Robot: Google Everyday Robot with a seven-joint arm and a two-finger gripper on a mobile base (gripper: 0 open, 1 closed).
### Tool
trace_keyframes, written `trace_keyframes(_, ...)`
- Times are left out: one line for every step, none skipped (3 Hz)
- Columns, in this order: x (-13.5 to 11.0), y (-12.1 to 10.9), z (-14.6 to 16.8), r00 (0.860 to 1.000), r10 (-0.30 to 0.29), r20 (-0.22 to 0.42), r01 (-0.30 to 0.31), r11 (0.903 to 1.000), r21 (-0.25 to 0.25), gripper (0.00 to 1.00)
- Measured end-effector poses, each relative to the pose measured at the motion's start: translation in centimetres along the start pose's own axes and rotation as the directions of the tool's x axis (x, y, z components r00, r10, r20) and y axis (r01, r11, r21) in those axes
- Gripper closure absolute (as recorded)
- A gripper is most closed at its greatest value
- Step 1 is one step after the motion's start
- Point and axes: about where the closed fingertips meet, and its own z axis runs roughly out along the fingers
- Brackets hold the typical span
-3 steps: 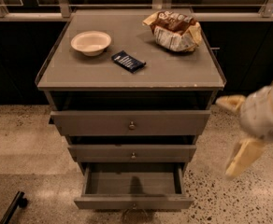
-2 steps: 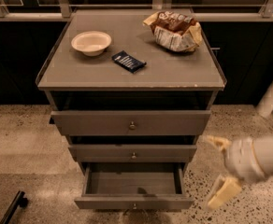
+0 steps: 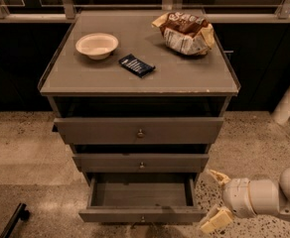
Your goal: Close bottom drawer
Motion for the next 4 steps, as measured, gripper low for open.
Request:
trace_keyframes(0.0,0.0,0.0,1.000,-0.001,-0.001,0.001,1.0000,-0.001,0.16)
trace_keyframes(0.0,0.0,0.0,1.000,-0.001,-0.001,0.001,1.0000,-0.001,0.40)
trace_keyframes(0.0,0.0,0.0,1.000,-0.001,-0.001,0.001,1.0000,-0.001,0.63)
trace_keyframes(2.9,-0.2,0.6,0.999,0.038,-0.015,-0.038,0.9979,0.053,0.86)
